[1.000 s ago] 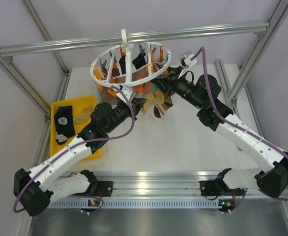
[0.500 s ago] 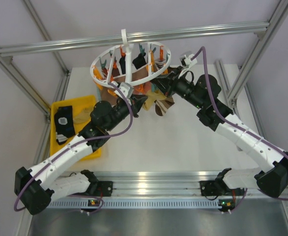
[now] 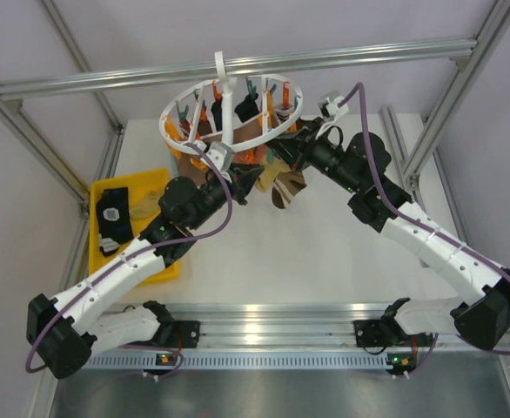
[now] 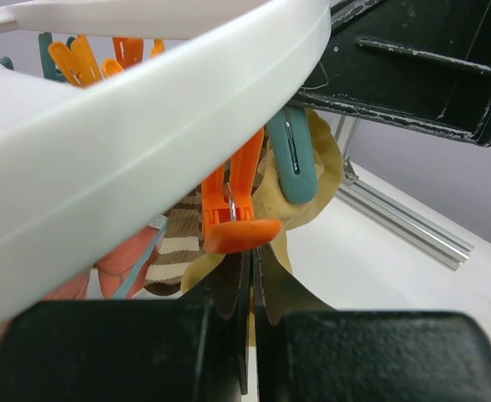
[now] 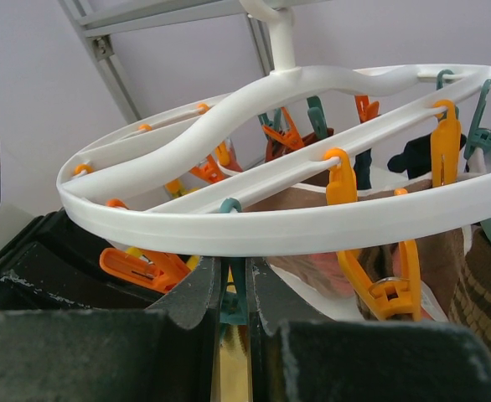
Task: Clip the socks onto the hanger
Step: Clamp the sock onto the hanger.
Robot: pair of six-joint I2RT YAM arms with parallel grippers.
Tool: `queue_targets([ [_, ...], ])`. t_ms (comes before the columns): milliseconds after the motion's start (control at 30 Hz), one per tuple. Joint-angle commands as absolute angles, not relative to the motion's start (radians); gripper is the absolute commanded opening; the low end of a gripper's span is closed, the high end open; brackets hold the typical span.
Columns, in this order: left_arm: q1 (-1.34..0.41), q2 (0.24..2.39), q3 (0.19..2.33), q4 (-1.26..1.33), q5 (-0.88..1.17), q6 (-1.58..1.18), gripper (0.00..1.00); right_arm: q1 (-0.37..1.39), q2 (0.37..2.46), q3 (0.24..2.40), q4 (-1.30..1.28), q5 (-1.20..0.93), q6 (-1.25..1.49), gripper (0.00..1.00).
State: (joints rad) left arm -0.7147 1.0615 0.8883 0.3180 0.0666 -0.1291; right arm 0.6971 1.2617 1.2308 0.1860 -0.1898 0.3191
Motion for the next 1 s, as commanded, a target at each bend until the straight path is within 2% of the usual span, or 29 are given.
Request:
queue_targets([
  [0,-0.718,1.074,0.943,0.413,0.087,-0.17,0.0,0.693,1.284,1.218,0.14,-0.233,0.359,0.0],
  [267,-0.718,1.08,0.965,0.419,0.104,-0.193,0.0,0.693,1.284,1.22,0.137,-0.244,0.359,0.01],
  [400,-0.718,1.081,0.974,0.419,0.11,-0.193,0.0,0.693,1.281,1.216,0.133,-0.248,0.359,0.15],
  [700,-0.718,1.092,0.999,0.408,0.121,-0.179,0.0,0.693,1.273,1.226,0.127,-0.256,0.359,0.37],
  [967,-0.718,1.097,0.999,0.399,0.132,-0.169,0.0,0.692,1.269,1.233,0.124,-0.264,0.36,0.47],
])
